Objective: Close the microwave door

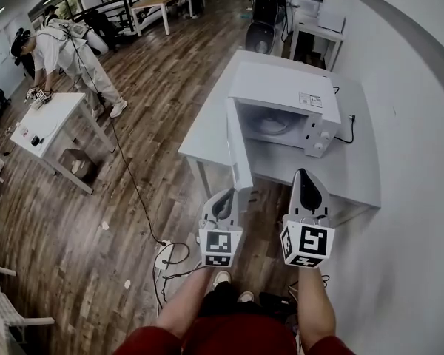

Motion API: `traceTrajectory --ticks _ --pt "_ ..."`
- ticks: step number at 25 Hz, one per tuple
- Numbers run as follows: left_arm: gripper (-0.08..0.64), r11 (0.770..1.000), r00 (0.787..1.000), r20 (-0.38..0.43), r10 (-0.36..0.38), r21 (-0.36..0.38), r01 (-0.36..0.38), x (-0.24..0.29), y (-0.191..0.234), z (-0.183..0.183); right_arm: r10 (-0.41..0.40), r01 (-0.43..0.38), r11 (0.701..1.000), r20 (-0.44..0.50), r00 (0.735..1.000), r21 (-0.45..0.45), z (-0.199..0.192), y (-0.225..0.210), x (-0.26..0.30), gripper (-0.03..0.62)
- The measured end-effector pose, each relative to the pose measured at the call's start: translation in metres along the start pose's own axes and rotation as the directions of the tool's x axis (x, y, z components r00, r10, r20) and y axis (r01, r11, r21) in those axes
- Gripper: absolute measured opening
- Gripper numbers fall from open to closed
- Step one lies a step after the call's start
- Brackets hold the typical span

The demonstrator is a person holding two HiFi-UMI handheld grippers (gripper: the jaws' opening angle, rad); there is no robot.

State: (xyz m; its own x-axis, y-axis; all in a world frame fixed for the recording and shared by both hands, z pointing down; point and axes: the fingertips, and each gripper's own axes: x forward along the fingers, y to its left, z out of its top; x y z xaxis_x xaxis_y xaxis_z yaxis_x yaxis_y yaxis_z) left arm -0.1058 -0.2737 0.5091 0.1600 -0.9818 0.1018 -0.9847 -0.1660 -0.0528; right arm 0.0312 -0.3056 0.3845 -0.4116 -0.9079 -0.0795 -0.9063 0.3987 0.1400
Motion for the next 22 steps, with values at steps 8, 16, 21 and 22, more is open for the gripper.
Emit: traceTrajectory --ticks 8,16,21,22 --pt "0.026 0.999 0.999 -0.017 -0.051 -0.009 0.051 0.008 -0.007 -0.028 -0.001 0.001 1.000 -0.018 1.000 -0.010 -0.008 0.003 0.007 0.026" --pt "0.026 0.995 0.995 -0.015 -0.098 -0.007 0.098 0.020 -0.015 -0.030 -0.028 0.027 0.999 -0.021 0.999 -0.021 -0.010 -0.004 0.014 0.026" --pt "0.026 0.990 0.990 -0.005 -0.143 -0.007 0.143 0.031 -0.020 -0.026 -0.060 0.059 0.998 -0.021 0.998 -0.037 -0.006 -0.011 0.017 0.026" --pt "0.026 0.988 0.988 -0.001 -0.156 -0.005 0.156 0.033 -0.023 -0.024 -0.069 0.069 0.997 -0.020 0.997 -0.041 -0.005 -0.013 0.017 0.026"
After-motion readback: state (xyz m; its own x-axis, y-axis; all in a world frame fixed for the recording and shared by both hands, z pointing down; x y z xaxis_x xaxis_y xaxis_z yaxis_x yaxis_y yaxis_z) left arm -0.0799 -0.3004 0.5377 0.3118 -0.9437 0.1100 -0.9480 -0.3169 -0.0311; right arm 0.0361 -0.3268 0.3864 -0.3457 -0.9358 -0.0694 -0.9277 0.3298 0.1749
